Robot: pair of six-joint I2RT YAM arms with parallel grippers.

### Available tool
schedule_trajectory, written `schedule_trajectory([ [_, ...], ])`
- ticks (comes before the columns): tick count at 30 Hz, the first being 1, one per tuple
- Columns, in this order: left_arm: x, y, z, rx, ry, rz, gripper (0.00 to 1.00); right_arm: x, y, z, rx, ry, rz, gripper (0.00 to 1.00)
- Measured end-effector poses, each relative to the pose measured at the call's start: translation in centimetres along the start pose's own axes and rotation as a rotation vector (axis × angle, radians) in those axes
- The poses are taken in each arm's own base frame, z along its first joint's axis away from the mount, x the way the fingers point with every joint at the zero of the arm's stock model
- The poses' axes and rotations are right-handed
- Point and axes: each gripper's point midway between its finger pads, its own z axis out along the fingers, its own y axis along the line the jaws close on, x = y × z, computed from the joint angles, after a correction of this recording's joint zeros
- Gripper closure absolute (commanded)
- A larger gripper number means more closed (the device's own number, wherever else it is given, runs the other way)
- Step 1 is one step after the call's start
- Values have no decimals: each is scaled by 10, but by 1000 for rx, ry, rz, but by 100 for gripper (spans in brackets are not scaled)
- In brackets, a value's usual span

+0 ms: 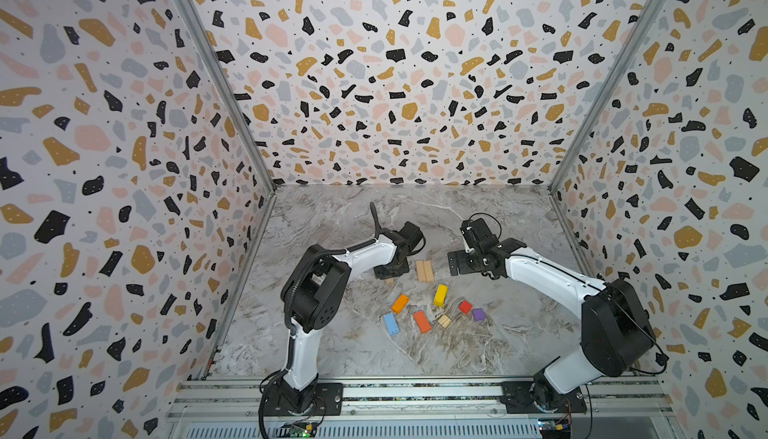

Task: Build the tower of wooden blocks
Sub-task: 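Slide block 58 with the left gripper against blocks 29 and 31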

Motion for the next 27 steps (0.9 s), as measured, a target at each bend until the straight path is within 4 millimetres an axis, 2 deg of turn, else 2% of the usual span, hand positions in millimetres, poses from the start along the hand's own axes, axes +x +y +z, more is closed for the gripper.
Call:
schedule_trajectory([
  [6, -4, 1, -5, 8, -31, 91, 78, 0, 0, 0, -1, 1, 0, 1],
  [17, -4, -27, -8, 133, -38, 158, 78, 21, -5, 7, 12, 42, -5, 1],
  [27, 7, -50, -12, 211, -9, 172, 78, 18, -3, 8, 1, 30, 12, 1],
])
